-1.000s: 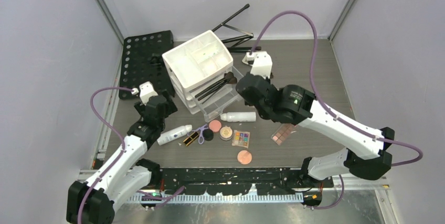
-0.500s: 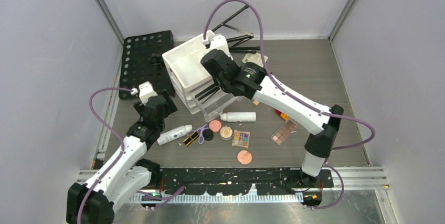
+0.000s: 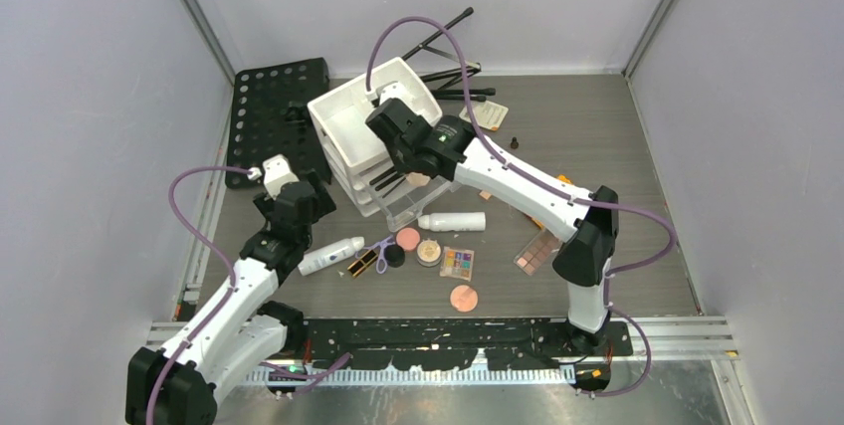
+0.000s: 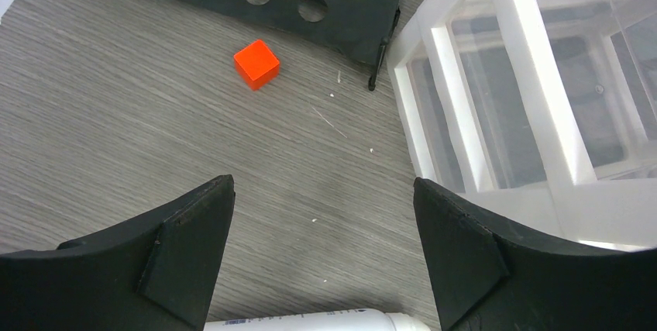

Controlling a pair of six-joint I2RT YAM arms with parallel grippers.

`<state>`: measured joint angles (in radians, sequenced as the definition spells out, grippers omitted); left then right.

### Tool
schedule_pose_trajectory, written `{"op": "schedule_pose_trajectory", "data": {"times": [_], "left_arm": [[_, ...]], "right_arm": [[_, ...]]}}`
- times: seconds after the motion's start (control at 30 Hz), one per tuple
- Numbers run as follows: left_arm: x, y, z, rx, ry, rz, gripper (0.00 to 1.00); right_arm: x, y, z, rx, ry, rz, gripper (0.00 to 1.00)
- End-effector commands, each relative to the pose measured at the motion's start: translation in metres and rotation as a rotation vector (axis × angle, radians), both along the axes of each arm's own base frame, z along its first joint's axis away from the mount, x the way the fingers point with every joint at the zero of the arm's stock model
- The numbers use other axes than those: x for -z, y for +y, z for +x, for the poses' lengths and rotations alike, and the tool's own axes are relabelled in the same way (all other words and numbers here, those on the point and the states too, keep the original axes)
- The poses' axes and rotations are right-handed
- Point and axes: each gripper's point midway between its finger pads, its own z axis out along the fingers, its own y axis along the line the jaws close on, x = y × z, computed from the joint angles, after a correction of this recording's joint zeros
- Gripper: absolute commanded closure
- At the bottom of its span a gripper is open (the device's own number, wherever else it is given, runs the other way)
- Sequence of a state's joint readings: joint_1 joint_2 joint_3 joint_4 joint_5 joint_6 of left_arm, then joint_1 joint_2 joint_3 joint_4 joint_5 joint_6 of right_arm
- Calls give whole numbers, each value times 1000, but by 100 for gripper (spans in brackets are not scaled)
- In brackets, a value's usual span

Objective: Organize the makeup
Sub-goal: Place the makeup tool in the drawer.

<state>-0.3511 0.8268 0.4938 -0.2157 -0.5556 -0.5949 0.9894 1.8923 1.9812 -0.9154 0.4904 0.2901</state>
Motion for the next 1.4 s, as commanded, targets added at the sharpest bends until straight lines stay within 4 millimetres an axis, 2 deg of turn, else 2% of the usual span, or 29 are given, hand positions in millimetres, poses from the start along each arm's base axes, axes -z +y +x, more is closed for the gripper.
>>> {"op": "schedule_pose_trajectory", "data": {"times": [0.0, 0.13, 0.3, 0.37, 0.43, 0.53, 0.7, 0.8, 0.93, 1.2, 1.3, 1.37], "left_arm": [[-13, 1, 5, -12, -50, -16, 12], [-12, -1, 6, -7, -51, -20, 12], [-10, -1, 7, -8, -36, -13, 12], [-10, -1, 7, -10, -41, -14, 12], [-10, -1, 7, -10, -43, -14, 12], [-9, -1, 7, -11, -41, -13, 12], [-9, -1, 8, -9, -36, -12, 12], [-8, -1, 7, -9, -36, -11, 12], [-7, 0, 7, -12, -35, -10, 12], [-9, 1, 7, -17, -48, -10, 12], [-9, -2, 9, -6, -50, -15, 12], [-8, -3, 10, -1, -42, -15, 12]], "right_arm": [[-11, 19, -15, -79, 36, 61, 100], [-5, 27, -32, -154, 86, 57, 99], [7, 30, -44, -199, 145, 50, 94], [9, 31, -47, -211, 159, 55, 87], [9, 30, -47, -209, 158, 57, 73], [3, 25, -43, -177, 125, 58, 65], [-25, 6, -33, -96, 29, 71, 63], [-46, -14, -33, -32, -29, 97, 63], [-60, -54, -46, 40, -78, 140, 63], [-47, -145, -82, 228, -125, 205, 62], [-34, -170, -97, 275, -126, 266, 58], [-22, -178, -107, 296, -103, 328, 57]]}}
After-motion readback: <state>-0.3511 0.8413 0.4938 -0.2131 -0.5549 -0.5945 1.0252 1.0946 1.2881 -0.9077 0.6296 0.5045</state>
